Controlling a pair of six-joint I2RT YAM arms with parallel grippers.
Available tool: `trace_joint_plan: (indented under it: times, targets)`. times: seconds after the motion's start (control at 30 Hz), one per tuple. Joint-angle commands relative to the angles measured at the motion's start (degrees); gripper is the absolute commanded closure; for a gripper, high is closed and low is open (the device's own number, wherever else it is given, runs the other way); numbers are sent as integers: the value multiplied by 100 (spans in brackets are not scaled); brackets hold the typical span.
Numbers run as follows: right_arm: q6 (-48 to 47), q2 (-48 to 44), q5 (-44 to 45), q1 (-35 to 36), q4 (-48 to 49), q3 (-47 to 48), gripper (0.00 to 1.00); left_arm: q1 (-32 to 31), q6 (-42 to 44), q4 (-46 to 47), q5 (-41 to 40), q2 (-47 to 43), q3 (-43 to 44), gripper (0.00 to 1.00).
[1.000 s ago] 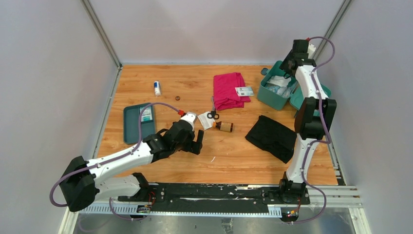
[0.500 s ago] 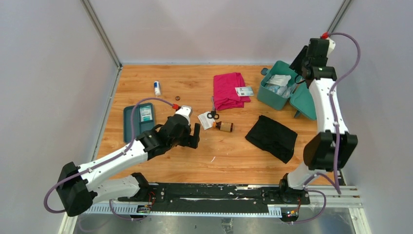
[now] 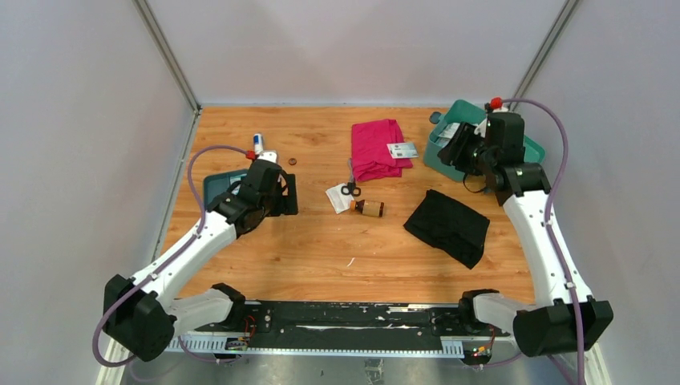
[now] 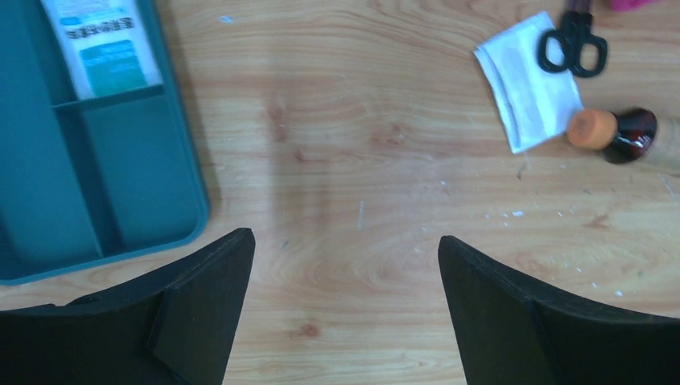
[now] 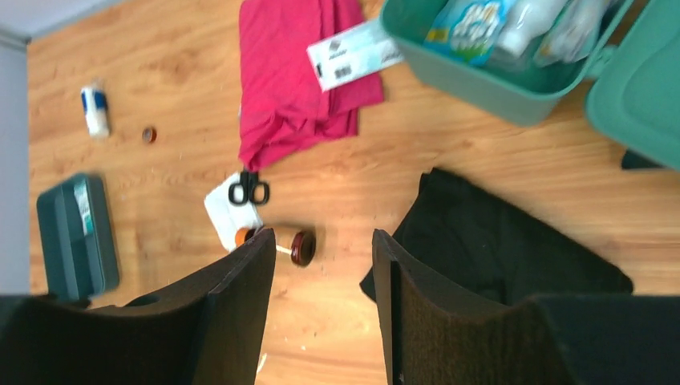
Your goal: Organize the medicine kit
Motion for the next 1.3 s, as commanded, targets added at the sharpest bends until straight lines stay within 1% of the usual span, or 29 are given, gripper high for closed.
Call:
trace_joint_plan:
  times: [0.0,0.13,0.33,0.43,0.5,0.63,0.77,0.9,1.07,1.27]
  targets:
    - [-205,-474,-560,136,-356,-643,48,486,135,-138,-174,217,253,12]
    - [-261,-964,-904,149,-343,-1338,47,1027,148,4,-345,578,289,17]
    - [-403,-1572,-1162,145,-398,-1932,47,1547,38,153,-697,1218,325,25]
    - [-484,-1692,-1384,145,-402,-2259,48,1903,60,562,-406,1383,204,27]
    - [-457,-1811,-1534,145,-400,-2426,48,2007,150,692,-309,1610,259,31]
    - [-403,-2041,-1671,141,-377,-2651,50,2025,256,567,-388,2075,574,40]
    - [-508,-2143,-1621,143,-468,-2642,50,2029,328,502,-400,2296,1098,39]
    - [-551,-2140,-1628,145,-510,-2634,50,2029,547,529,-369,2678,1976,37]
    - [-510,-2053,-1634,143,-448,-2750,50,2140,912,387,-254,3822,3399,35]
    - [-511,-1903,-1496,145,-368,-2846,50,2464,1068,562,188,4911,4298,33]
